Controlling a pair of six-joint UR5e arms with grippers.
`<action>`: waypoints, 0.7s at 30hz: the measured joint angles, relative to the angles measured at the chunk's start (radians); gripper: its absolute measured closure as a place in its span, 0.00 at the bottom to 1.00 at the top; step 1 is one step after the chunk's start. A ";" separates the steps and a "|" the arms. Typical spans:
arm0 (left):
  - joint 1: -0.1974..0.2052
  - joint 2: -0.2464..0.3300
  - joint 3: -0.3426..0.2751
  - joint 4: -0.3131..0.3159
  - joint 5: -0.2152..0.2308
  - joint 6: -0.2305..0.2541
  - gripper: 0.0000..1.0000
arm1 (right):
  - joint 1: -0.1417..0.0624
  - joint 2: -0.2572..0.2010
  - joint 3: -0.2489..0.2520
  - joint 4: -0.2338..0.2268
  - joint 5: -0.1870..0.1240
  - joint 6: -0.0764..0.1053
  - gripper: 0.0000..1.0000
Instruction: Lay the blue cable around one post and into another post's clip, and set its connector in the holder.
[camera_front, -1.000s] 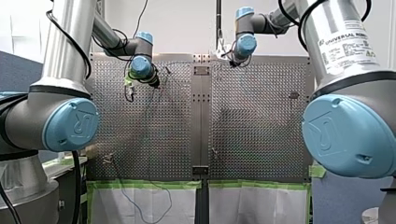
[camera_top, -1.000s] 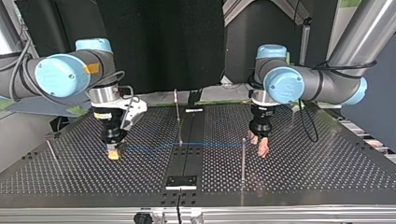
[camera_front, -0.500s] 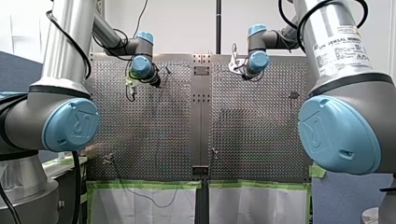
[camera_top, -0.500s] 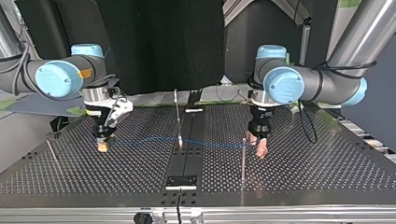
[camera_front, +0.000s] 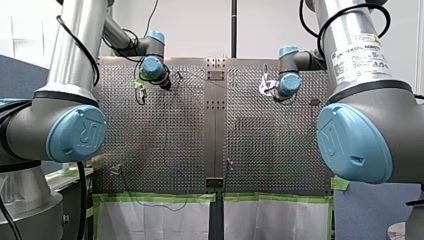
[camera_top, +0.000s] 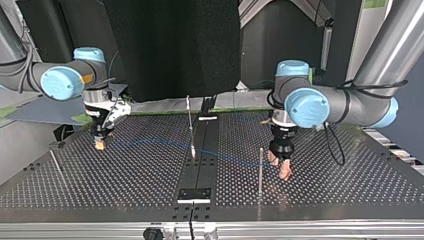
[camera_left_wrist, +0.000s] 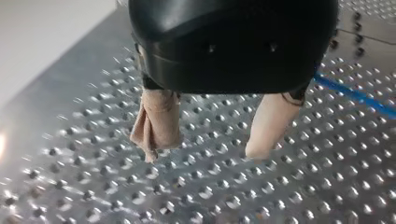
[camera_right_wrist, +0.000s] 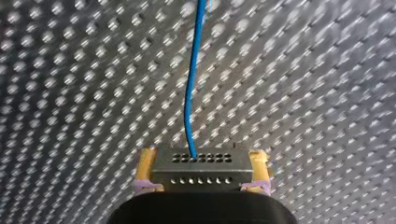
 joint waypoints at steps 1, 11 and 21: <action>-0.001 -0.005 0.006 -0.010 -0.003 0.006 0.00 | -0.001 0.001 0.007 -0.001 0.004 0.002 1.00; -0.006 -0.018 0.014 -0.027 -0.024 0.018 0.00 | 0.001 0.035 0.041 0.024 0.068 0.030 1.00; -0.013 -0.018 0.006 -0.026 -0.026 0.026 0.00 | 0.019 0.116 0.121 0.006 0.124 0.083 1.00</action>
